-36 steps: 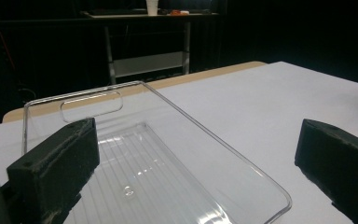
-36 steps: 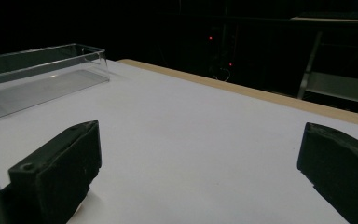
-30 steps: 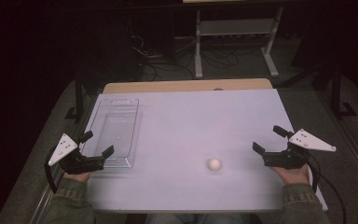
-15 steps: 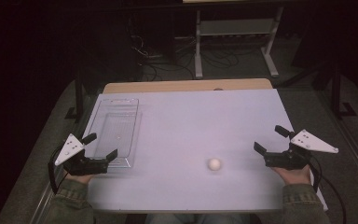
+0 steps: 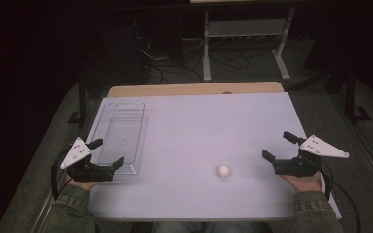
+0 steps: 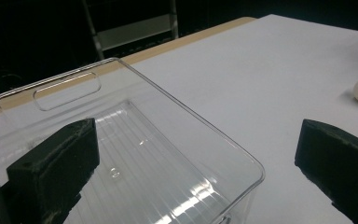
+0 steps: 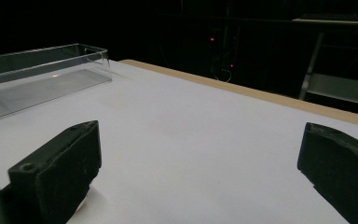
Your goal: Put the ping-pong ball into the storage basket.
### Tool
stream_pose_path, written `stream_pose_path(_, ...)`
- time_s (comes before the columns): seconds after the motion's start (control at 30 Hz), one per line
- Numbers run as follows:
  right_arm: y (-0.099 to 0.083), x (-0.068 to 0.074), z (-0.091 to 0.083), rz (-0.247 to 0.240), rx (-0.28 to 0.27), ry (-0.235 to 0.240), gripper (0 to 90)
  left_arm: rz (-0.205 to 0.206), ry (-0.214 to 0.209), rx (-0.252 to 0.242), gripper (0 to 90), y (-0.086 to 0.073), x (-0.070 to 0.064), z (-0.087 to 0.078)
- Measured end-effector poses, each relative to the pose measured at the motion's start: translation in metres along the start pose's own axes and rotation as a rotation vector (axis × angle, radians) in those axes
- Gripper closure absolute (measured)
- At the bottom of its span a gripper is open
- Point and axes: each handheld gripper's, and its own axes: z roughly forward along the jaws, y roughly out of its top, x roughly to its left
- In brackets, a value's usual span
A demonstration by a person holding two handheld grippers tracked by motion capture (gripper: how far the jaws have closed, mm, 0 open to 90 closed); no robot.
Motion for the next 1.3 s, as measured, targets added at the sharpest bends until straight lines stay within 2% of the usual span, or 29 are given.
stream_pose_path(0.27, 0.0, -0.001, -0.001, 0.003, -0.005, -0.007, 0.0, 0.026, -0.012, 0.024, 0.0, 0.013, 0.0, 0.0)
stream_pose_path(0.47, 0.0, -0.003, -0.002, 0.009, -0.011, -0.008, 0.0, 0.059, -0.029, 0.077, 0.0, 0.025, 0.0, 0.004)
stream_pose_path(0.67, 0.001, -0.003, -0.003, 0.01, -0.012, -0.012, 0.0, 0.075, -0.041, 0.095, 0.0, 0.034, -0.001, 0.005)
stream_pose_path(0.77, 0.0, -0.003, -0.002, 0.008, -0.01, -0.012, 0.0, 0.081, -0.043, 0.119, 0.0, 0.041, 0.001, 0.007)
stream_pose_path(0.97, 0.0, -0.003, -0.002, 0.009, 0.001, -0.013, 0.0, 0.093, -0.052, 0.126, 0.0, 0.052, 0.0, 0.008)
stream_pose_path(1.3, 0.0, -0.004, -0.004, 0.016, -0.005, -0.019, 0.0, 0.147, -0.078, 0.171, 0.0, 0.07, -0.003, 0.013)
